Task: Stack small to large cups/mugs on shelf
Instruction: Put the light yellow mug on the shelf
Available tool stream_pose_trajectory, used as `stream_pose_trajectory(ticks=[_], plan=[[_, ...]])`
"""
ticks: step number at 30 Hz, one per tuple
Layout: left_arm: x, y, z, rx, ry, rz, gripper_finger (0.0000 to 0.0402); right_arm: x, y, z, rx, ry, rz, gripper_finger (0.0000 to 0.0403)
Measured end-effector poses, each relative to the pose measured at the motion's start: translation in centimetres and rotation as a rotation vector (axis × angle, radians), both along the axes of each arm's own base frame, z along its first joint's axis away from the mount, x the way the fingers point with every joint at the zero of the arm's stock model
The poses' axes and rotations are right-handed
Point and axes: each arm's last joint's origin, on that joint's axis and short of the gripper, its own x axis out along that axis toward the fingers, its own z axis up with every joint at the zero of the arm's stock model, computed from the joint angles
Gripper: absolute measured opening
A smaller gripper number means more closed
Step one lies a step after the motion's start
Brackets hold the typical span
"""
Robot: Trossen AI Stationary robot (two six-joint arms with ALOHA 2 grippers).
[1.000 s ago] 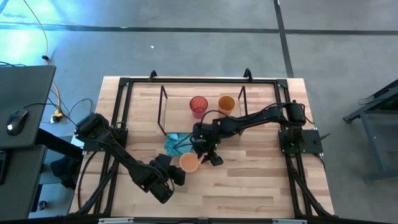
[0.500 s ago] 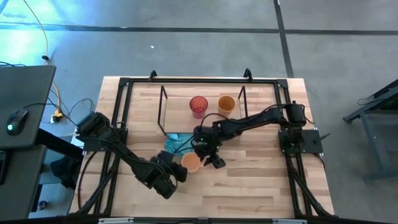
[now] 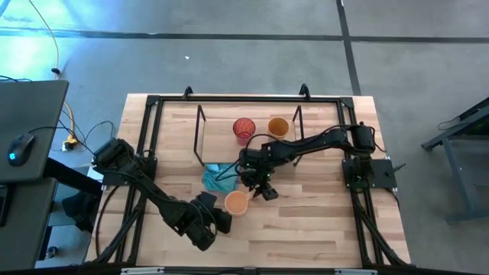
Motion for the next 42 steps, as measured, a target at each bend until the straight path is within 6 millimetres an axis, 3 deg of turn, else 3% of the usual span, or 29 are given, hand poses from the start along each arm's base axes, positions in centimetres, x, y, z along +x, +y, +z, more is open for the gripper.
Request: stream_pose_trajectory(ticks=[8, 23, 33, 42], plan=[[-0.1, 0.0, 0.0, 0.005, 0.007, -0.002, 0.0147, -0.3, 0.4, -0.1, 0.000, 0.031, 0.012, 0.0130], [-0.8, 0.6, -0.3, 0.058, 0.050, 0.064, 0.0147, 0.2, 2.8, 0.3, 0.046, -0.035, 0.047, 0.0130], [-1.0, 1.1, -0.3, 0.077, 0.074, 0.088, 0.0147, 0.6, 2.9, 0.5, 0.067, -0.066, 0.022, 0.0130], [-0.5, -0.8, -0.1, -0.035, 0.039, -0.051, 0.0147, 0.6, 2.9, 0.5, 0.064, -0.063, 0.025, 0.0130]])
